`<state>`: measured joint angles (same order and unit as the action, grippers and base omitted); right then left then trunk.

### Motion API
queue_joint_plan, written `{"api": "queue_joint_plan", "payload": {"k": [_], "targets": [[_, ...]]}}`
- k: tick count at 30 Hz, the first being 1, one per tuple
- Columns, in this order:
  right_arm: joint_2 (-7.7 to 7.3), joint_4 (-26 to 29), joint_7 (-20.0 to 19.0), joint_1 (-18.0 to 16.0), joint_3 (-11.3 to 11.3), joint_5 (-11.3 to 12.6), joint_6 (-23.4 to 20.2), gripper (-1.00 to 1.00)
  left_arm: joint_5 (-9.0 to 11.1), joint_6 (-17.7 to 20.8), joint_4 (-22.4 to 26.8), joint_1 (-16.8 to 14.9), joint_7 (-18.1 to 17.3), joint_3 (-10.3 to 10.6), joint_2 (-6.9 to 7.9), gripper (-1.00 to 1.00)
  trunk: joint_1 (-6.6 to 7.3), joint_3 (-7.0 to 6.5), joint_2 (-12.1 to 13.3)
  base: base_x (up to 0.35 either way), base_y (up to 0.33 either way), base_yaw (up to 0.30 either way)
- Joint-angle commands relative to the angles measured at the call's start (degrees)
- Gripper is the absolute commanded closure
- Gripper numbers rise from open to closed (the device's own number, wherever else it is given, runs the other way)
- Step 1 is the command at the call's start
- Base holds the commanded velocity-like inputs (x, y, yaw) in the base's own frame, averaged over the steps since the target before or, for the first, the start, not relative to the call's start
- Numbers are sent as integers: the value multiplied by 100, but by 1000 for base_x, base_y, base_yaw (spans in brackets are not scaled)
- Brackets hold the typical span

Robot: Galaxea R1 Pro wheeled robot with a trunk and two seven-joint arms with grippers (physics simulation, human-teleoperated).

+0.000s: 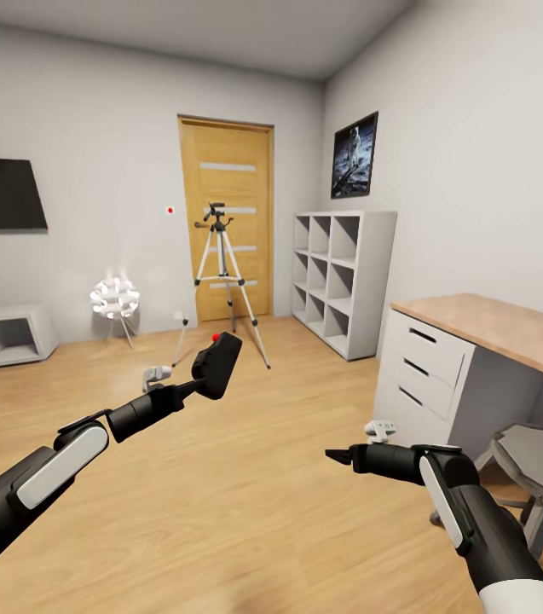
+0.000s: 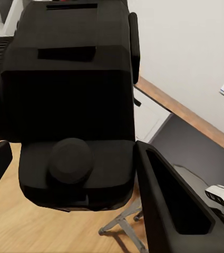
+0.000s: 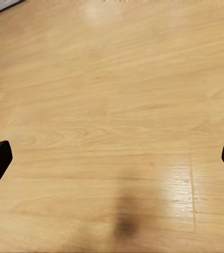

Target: Attach the digital camera to the camera tripod in the bedroom.

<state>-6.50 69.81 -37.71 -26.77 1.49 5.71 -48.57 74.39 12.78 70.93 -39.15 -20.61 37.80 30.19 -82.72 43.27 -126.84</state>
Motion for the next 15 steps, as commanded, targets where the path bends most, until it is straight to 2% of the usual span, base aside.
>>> {"api": "queue_joint_plan", "payload": {"k": [1,15], "targets": [[0,1,20,-4,4,57,-48,-100,48,23,-3,-6,-22,6,4,100,24,-12,38,0,0,0],[0,-3,34,-4,-8,58,-48,-100,57,23,-9,-7,-16,0,4,100,331,-263,600,0,0,0]]}}
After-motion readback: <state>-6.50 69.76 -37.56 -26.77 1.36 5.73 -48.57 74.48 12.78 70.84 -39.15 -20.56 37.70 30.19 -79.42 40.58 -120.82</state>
